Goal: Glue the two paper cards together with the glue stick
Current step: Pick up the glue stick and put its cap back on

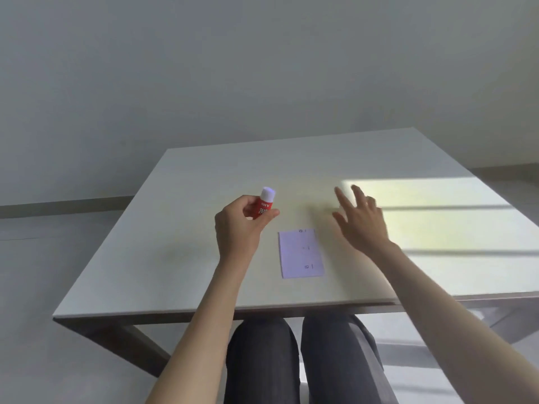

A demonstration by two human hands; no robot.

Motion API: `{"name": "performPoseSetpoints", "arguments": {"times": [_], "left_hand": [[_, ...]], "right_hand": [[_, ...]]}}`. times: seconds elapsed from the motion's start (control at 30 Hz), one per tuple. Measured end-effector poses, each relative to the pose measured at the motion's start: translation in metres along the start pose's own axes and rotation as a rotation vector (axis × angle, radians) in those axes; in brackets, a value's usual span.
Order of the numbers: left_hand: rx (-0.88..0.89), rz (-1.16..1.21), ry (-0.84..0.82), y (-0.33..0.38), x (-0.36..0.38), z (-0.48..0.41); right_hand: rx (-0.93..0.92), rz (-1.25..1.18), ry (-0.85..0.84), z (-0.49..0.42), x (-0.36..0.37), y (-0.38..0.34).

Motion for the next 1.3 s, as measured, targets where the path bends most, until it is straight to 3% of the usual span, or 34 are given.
{"name": "performPoseSetpoints", "arguments": {"times": [0.07, 0.17, 0.23, 0.33, 0.4, 0.7, 0.9, 1.07, 1.2, 1.3], "left_hand": [[0.060, -0.112, 0.017, 0.003, -0.005, 0.001], [0.122, -0.206, 0.037, 0.008, -0.005, 0.003], [0.140, -0.224, 0.038, 0.011, -0.003, 0.004], [0.149, -0.224, 0.010, 0.013, 0.003, 0.006], [0.161, -0.228, -0.017, 0.017, 0.008, 0.008], [0.308, -0.335, -0.090, 0.033, 0.009, 0.014], [0.348, -0.355, -0.100, 0.038, 0.011, 0.021], [0.334, -0.329, -0.101, 0.039, 0.005, 0.014], [0.369, -0.347, -0.137, 0.043, 0.011, 0.018], [0.235, -0.254, -0.114, 0.027, 0.009, 0.001]], "right_hand": [[-0.035, 0.116, -0.061, -0.006, 0.014, 0.015], [-0.130, 0.179, 0.007, -0.005, 0.008, 0.013], [-0.088, -0.108, 0.087, -0.001, -0.010, 0.007], [-0.031, -0.876, 0.068, 0.010, -0.038, -0.023], [-0.113, -1.035, 0.014, 0.017, -0.056, -0.053], [-0.300, -0.859, -0.069, 0.022, -0.073, -0.098], [-0.177, -0.524, -0.090, 0.016, -0.061, -0.100], [-0.409, -0.729, -0.171, 0.028, -0.073, -0.113], [-0.238, -0.502, -0.009, 0.023, -0.074, -0.101], [-0.158, -0.471, 0.008, 0.023, -0.076, -0.096]]}}
Point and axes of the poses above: each hand's wrist, its own z-axis away from the middle knuckle, its own x-axis out of the palm, y = z × x, the point moved 9 cm from there along -z, towards the middle knuckle, and after that the axes turned 1 degree about -z, right-handed, at the moved point
